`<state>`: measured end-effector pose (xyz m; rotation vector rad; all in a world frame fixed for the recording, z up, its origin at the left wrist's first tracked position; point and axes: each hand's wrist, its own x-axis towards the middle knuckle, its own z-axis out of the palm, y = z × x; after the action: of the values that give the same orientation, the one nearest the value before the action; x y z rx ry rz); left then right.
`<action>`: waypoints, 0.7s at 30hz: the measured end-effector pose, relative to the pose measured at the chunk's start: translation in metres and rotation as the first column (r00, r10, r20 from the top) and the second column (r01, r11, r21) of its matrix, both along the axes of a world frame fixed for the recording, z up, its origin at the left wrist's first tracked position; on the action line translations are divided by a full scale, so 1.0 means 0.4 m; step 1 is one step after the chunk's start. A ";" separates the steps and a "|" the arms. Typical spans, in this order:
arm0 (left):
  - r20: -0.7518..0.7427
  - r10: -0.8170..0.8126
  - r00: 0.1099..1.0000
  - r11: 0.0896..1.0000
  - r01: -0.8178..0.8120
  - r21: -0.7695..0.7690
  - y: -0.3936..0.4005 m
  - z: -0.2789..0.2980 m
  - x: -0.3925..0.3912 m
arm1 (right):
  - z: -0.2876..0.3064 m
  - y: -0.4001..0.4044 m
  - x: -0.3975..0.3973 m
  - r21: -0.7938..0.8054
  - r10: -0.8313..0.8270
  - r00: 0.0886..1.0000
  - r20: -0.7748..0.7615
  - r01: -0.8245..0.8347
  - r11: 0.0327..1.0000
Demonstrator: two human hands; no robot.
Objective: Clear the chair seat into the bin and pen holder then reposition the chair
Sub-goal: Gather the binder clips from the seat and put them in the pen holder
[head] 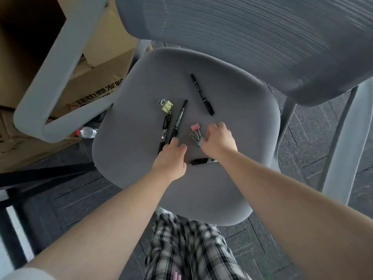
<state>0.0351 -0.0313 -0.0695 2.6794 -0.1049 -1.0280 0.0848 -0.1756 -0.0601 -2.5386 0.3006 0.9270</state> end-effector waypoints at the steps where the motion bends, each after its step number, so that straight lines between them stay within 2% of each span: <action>1: 0.018 0.043 0.999 0.999 -0.043 -0.017 0.005 0.005 0.002 | 0.001 0.005 -0.003 0.011 0.014 1.000 -0.020 -0.014 1.000; 5: 0.058 0.287 0.956 0.953 -0.279 -0.117 0.039 0.025 0.031 | -0.004 0.022 -0.006 -0.052 0.118 0.989 -0.091 -0.123 0.991; 8: 0.067 0.491 0.869 0.854 -0.464 -0.237 0.063 0.031 0.065 | -0.017 0.030 -0.004 -0.077 0.091 0.992 -0.082 -0.097 0.992; 10: 0.089 0.559 0.824 0.806 -0.516 -0.291 0.078 0.034 0.089 | -0.020 0.033 -0.003 -0.065 0.066 0.995 -0.079 -0.071 0.995; 15: 0.164 0.511 0.844 0.840 -0.450 -0.304 0.109 0.031 0.153 | 0.000 0.016 -0.001 0.003 0.078 0.996 -0.037 -0.078 0.997; 18: 0.210 0.492 0.845 0.853 -0.418 -0.314 0.116 0.026 0.193 | 0.020 -0.009 -0.006 0.024 0.119 0.990 0.081 -0.122 0.992; 21: 0.237 0.453 0.859 0.873 -0.372 -0.316 0.112 0.015 0.227 | 0.029 -0.020 0.004 0.059 0.092 0.975 0.202 -0.106 0.993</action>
<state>0.1259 0.0134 -0.0635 2.4384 0.2574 -0.4281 0.0862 -0.1837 -0.0486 -2.5748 0.0804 0.6975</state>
